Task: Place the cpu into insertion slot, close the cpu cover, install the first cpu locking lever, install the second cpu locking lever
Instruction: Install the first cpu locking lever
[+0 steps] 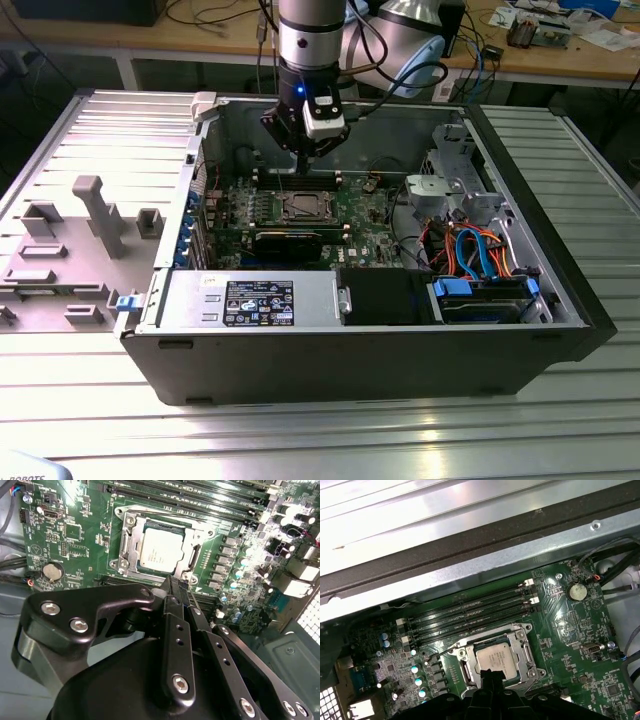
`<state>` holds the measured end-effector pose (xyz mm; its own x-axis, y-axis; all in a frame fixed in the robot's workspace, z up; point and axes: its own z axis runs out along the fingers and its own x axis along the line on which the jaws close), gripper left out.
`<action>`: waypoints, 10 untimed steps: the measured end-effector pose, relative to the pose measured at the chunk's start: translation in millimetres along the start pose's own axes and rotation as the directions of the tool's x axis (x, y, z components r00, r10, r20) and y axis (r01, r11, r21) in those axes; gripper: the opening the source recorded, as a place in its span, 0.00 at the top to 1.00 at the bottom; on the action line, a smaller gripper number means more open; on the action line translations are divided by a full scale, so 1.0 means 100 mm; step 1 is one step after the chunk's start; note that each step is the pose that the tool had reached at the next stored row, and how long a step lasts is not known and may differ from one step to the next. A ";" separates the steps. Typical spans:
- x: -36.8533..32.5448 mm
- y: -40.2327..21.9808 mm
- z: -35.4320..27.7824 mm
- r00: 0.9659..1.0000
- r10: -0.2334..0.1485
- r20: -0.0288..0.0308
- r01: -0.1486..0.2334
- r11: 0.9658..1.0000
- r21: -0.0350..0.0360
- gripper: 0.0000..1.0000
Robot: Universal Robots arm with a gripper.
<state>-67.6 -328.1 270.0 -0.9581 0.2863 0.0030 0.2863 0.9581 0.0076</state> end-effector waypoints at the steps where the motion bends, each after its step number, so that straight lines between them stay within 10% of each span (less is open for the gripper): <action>1: 0.011 -0.003 0.004 1.000 -0.017 0.000 0.017 1.000 0.000 0.89; 10: 0.038 -0.011 0.031 0.992 -0.125 0.000 0.125 0.992 0.001 0.89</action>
<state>-71.5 -328.0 266.9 -0.9864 0.1645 0.0025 0.1645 0.9864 0.0069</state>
